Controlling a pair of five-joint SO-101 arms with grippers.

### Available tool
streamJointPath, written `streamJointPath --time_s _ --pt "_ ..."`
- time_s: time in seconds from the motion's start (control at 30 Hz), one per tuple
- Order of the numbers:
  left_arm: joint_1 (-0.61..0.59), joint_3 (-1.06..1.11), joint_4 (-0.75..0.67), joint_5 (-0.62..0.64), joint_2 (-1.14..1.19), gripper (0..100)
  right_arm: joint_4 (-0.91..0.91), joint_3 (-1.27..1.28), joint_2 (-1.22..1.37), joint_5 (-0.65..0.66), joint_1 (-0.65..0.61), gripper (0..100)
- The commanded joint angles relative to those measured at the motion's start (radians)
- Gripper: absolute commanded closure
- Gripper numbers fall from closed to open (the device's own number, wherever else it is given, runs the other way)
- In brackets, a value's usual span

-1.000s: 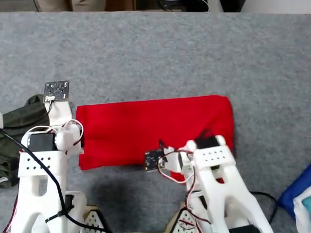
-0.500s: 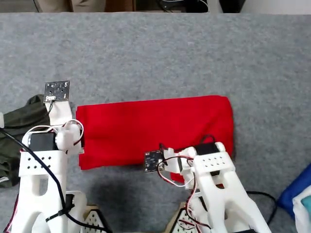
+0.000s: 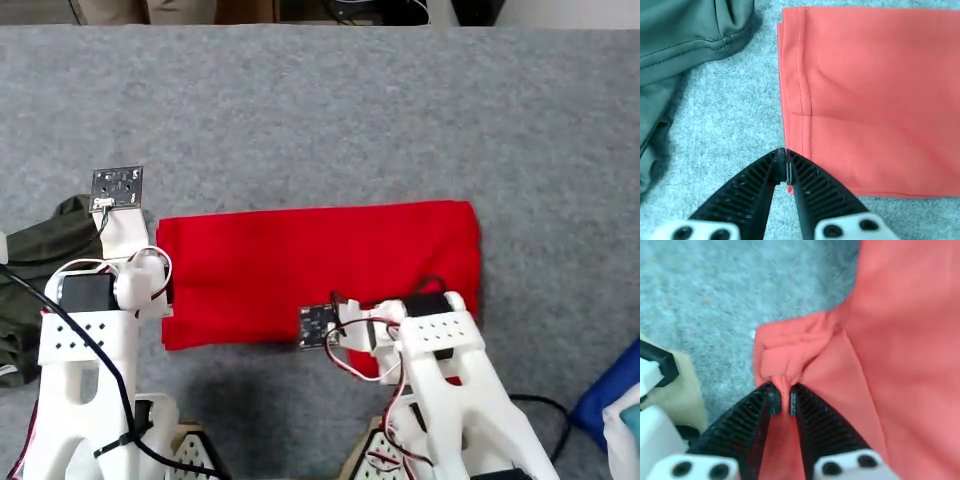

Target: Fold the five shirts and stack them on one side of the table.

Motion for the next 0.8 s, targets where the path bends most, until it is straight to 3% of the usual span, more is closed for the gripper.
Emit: streamJointPath --time_s 0.0,0.27,0.77 --pt "-0.002 -0.02 -0.006 -0.009 -0.025 98 0.011 -0.042 0.01 0.006 0.074 99.5" --pt "-0.002 -0.02 -0.012 -0.009 -0.025 98 0.126 -0.275 0.016 0.008 0.096 99.5" --pt "-0.002 -0.02 -0.014 -0.008 -0.025 98 0.124 -0.423 0.024 0.034 0.018 99.5"
